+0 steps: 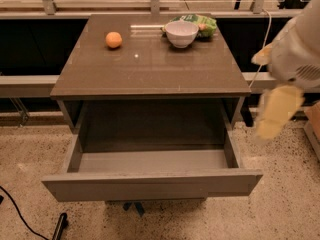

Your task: Close top drawer

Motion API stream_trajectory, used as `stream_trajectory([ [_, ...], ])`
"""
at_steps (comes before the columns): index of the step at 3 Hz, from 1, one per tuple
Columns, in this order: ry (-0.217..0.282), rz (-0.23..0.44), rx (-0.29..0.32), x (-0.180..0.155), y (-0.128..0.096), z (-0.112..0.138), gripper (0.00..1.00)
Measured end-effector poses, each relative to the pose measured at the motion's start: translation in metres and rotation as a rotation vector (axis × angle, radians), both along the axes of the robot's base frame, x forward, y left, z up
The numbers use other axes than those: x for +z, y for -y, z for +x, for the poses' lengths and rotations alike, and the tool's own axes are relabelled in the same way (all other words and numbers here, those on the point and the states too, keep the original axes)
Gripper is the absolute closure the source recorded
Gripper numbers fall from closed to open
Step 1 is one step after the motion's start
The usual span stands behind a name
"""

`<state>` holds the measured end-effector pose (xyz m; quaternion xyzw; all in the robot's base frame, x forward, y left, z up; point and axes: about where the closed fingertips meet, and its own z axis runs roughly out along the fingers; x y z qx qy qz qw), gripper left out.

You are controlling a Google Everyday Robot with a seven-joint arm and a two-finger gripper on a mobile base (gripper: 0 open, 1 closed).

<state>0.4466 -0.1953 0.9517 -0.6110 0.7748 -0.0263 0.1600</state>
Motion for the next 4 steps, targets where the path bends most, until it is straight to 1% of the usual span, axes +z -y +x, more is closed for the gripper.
stream_trajectory([
  [1, -0.046, 0.052, 0.082, -0.08, -0.063, 0.019, 0.0],
  [2, 0.0, 0.07, 0.085, -0.091, -0.073, 0.03, 0.0],
  [3, 0.007, 0.071, 0.083, -0.087, -0.072, 0.031, 0.0],
  [4, -0.015, 0.115, 0.099, -0.112, -0.076, 0.03, 0.0],
])
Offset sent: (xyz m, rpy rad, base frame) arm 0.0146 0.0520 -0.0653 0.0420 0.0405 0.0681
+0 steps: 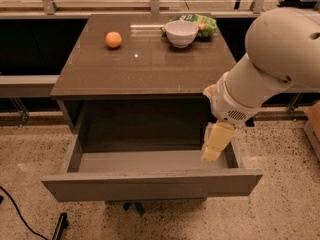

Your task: Close top drawer

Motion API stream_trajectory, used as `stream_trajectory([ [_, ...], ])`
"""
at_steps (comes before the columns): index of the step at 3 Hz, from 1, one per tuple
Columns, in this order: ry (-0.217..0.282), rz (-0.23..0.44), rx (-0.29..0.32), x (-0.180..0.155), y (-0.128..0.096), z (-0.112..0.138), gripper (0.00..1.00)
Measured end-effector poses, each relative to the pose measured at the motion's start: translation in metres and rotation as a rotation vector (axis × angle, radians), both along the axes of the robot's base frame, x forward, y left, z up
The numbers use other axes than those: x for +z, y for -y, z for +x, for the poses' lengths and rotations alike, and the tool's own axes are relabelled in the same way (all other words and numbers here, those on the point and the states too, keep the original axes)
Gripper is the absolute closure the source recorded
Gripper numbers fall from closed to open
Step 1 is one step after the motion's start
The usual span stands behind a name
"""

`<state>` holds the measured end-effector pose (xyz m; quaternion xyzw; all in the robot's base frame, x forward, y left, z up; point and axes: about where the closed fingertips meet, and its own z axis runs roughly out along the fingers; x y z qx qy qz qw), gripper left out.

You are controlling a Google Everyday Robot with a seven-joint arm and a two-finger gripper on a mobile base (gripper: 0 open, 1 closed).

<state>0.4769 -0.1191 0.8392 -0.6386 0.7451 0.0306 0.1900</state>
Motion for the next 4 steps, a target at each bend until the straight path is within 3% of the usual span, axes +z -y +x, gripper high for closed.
stream_trajectory([
  [1, 0.004, 0.099, 0.061, -0.062, -0.02, -0.005, 0.03],
  [2, 0.023, 0.123, 0.107, -0.097, -0.04, -0.003, 0.24],
  [3, 0.025, 0.123, 0.131, -0.122, -0.054, -0.003, 0.29],
  [4, 0.003, 0.12, 0.15, -0.142, -0.062, -0.007, 0.25],
])
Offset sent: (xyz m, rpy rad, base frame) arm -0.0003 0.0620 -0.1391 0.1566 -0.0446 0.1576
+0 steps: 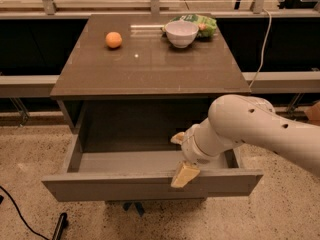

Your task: Close top drawer

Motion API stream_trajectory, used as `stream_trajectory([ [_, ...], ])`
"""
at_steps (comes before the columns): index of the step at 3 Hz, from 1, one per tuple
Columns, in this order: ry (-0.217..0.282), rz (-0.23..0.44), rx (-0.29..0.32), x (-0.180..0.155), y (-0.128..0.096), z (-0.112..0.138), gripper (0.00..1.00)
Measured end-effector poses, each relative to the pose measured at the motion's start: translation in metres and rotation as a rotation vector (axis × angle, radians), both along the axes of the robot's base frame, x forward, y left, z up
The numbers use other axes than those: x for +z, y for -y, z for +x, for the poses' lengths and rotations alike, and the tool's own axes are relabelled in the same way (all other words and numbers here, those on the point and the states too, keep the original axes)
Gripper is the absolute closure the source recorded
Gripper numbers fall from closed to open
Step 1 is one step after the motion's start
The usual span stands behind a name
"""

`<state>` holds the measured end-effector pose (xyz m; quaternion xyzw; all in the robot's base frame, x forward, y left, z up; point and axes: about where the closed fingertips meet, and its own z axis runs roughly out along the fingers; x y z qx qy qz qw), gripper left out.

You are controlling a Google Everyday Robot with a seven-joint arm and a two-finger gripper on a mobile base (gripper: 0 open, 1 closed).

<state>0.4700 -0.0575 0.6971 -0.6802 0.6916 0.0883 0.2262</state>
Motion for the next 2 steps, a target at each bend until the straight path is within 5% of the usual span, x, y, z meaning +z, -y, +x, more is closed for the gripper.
stream_trajectory([
  [1, -0.032, -0.014, 0.031, -0.015, -0.005, -0.005, 0.24],
  [2, -0.044, -0.034, 0.039, -0.028, -0.012, 0.0, 0.4],
])
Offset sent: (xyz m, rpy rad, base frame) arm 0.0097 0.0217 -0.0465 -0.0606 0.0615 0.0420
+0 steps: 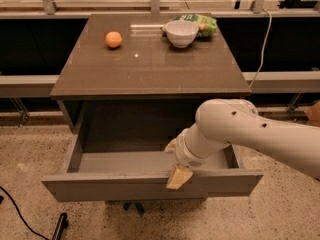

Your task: Close top drawer

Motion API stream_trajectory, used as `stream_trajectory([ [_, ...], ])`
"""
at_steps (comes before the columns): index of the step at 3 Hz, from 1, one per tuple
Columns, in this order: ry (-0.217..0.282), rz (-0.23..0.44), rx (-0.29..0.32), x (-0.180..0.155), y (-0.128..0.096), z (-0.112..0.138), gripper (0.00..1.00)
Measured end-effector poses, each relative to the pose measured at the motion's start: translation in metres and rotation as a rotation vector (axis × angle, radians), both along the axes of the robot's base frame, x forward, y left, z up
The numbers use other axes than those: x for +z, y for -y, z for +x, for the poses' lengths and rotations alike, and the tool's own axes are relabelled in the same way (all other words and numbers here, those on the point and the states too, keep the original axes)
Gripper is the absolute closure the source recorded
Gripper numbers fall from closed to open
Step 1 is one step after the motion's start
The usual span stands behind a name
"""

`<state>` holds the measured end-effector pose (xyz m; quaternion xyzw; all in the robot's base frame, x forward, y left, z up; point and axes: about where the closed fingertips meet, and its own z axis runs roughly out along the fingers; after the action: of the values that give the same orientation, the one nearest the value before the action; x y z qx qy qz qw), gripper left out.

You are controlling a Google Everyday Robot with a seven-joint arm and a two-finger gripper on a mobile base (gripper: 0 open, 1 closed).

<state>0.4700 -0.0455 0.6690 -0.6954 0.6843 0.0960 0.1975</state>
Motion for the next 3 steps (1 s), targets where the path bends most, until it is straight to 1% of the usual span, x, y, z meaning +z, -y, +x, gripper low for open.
stream_trajectory([
  [1, 0.013, -0.023, -0.01, -0.003, -0.003, 0.019, 0.58],
  [2, 0.019, -0.032, -0.014, -0.004, -0.004, 0.032, 0.61],
  [3, 0.03, -0.038, -0.027, -0.002, -0.002, 0.057, 0.61],
])
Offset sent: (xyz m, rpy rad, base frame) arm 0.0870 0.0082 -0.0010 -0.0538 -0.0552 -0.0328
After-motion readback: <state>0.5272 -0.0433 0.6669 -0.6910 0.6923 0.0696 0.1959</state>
